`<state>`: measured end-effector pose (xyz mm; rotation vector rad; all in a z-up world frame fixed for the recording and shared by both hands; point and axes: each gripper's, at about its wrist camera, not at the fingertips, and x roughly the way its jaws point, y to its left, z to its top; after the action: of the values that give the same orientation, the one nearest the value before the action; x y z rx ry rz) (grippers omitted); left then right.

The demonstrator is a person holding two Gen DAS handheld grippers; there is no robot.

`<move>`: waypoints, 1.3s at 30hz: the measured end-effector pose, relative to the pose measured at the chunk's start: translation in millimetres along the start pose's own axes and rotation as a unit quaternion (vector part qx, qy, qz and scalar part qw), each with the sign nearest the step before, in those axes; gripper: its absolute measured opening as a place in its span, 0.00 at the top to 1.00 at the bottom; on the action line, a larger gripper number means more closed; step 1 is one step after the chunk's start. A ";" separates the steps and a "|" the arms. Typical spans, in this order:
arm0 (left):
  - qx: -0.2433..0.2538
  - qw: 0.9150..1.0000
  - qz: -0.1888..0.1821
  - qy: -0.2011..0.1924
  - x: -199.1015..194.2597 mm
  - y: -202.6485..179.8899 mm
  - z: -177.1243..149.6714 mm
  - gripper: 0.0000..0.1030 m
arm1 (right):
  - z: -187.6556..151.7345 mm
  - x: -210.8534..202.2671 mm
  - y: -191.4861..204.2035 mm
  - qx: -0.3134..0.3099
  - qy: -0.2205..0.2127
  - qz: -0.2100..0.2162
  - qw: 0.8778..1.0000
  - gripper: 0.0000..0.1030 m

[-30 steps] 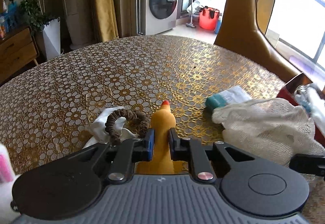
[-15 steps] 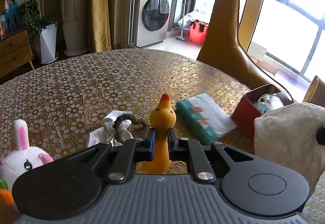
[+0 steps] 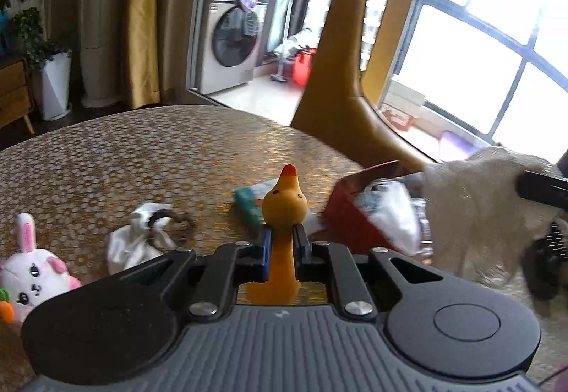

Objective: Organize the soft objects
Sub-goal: 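Carry the duck with the left tool toward the red tin while the right tool carries the cloth, then lower the gauze cloth into the tin and open the right tool while the left tool lowers the duck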

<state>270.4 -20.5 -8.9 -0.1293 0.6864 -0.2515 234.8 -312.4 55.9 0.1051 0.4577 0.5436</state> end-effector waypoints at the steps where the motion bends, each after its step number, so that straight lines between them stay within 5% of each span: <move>1: 0.003 1.000 -0.007 -0.001 -2.6 -6.4 1.4 0.89 | 0.9 -1.5 -1.8 0.000 -0.003 -0.003 1.000 0.97; 22: 0.056 0.992 -0.108 0.029 42.8 -117.4 35.6 0.89 | -18.9 21.9 -87.8 0.045 0.026 -0.086 0.995 0.97; 39: 0.056 0.991 -0.078 0.096 161.3 -142.5 37.8 0.89 | -49.6 66.2 -136.2 0.061 0.077 -0.105 0.990 0.97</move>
<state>388.1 -200.0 -49.7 -0.0526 0.8526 -0.4563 327.5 -395.3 -43.8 0.1307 0.6448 0.3173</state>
